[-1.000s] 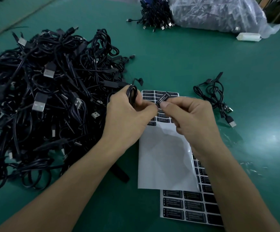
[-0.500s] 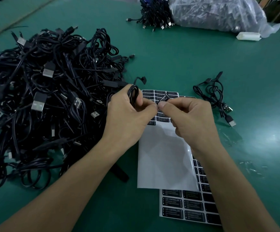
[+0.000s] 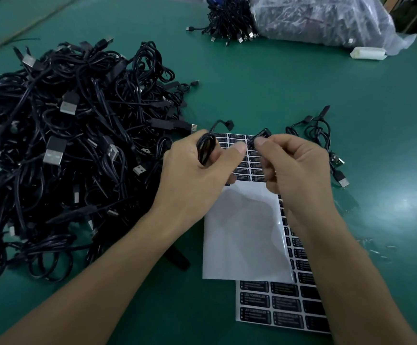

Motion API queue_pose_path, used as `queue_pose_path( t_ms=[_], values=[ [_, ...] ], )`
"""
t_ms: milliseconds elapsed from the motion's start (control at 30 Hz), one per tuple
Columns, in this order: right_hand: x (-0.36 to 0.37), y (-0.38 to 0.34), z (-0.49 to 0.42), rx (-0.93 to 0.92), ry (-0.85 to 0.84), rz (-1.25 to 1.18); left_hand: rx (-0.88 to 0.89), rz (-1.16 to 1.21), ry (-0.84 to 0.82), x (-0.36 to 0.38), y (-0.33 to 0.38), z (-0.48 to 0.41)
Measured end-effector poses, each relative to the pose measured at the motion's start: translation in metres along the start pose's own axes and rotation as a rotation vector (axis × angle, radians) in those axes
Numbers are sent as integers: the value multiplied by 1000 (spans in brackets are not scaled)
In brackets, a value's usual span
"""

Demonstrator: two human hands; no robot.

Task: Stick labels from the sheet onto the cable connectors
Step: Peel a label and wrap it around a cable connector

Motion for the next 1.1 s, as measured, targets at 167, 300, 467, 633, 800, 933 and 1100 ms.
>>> queue_pose_path(
  t_ms=[167, 300, 467, 633, 800, 933, 1100],
  values=[
    [-3, 4, -1, -10, 64, -30, -86, 212, -94, 1, 4, 0],
    [-5, 8, -4, -23, 65, -15, -177, 234, -124, -1, 5, 0],
    [-7, 8, -9, 12, 61, -193, -238, 351, -167, -4, 5, -1],
    [-6, 9, -10, 17, -6, -250, -262, 439, -206, -4, 2, -2],
    [-8, 9, -13, 27, -74, -418, -268, 416, -293, -2, -2, -4],
    [-6, 1, -12, -29, -176, -480, -420, 525, -641, 5, 0, 3],
    [1, 0, -8, -40, -336, -479, -568, 701, -956, 8, -1, 10]
  ],
)
Point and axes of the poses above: each hand's wrist, its own z-axis away from the middle knuckle, its own x-axis out of the palm, y = z × x, the point moved 4 cm from there along -z, towards the middle knuckle, and after that the axes turned 8 degrees about -z, right-handed, at the moved point
